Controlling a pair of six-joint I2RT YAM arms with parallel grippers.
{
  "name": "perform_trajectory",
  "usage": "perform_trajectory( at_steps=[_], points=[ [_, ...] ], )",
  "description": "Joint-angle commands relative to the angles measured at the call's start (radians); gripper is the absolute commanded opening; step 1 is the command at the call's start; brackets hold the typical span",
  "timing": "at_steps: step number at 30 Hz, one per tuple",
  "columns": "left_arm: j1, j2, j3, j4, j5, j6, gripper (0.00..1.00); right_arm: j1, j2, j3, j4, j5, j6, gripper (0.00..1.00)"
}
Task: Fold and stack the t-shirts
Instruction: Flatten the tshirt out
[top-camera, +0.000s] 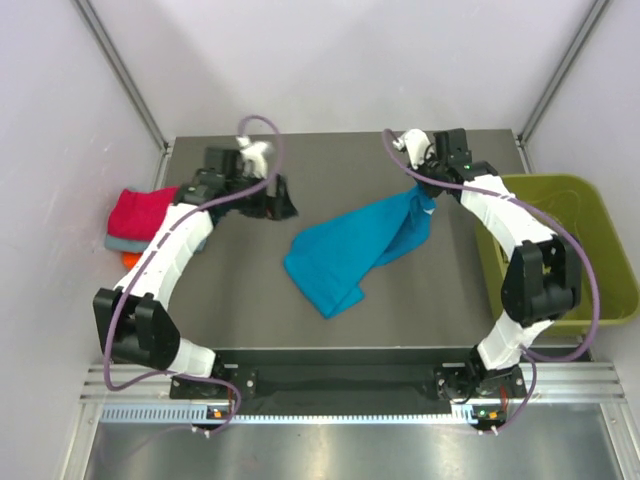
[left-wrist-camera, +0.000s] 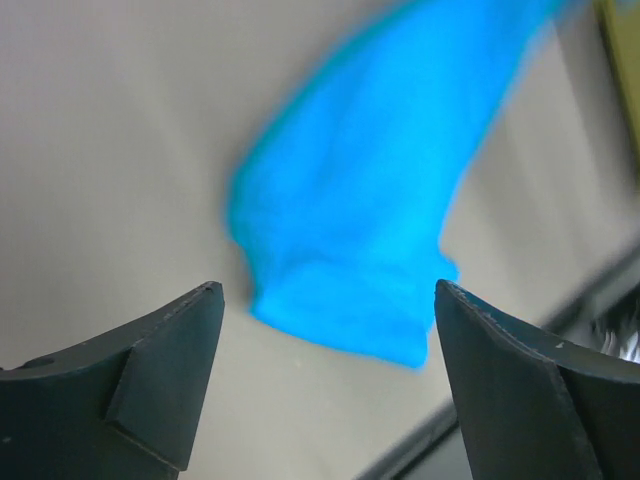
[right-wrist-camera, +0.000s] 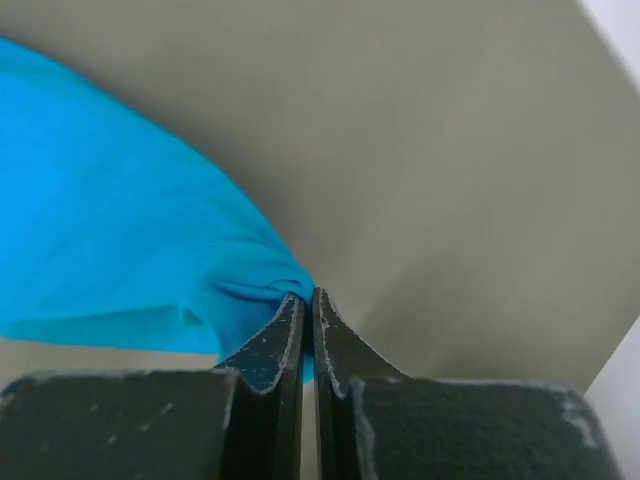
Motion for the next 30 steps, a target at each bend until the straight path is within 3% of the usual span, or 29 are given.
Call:
perform_trajectory(
  at_steps=[1, 5, 9, 15, 20, 30],
  points=[
    [-0.159, -0.022, 0.010, -0.137, -0.010, 0.178, 0.91, -0.045, 0.012, 0.056, 0.121, 0.013, 0.051, 0.00],
    [-0.250, 0.027, -0.035, -0.138, -0.071, 0.255, 0.93, -0.051, 0.066, 0.128, 0.120, 0.013, 0.061, 0.00],
    [-0.359, 0.110, -0.028, -0.262, -0.074, 0.295, 0.90, -0.051, 0.110, 0.163, 0.124, 0.013, 0.072, 0.00],
    [-0.498, 0.167, -0.105, -0.244, -0.188, 0.341, 0.89, -0.046, 0.112, 0.189, 0.143, -0.025, 0.120, 0.00],
    [-0.561, 0.318, -0.058, -0.224, -0.209, 0.300, 0.87, -0.039, 0.107, 0.174, 0.149, -0.025, 0.118, 0.00],
    [-0.632, 0.478, 0.031, -0.232, -0.214, 0.265, 0.84, -0.040, 0.084, 0.132, 0.158, -0.034, 0.112, 0.00]
  ],
)
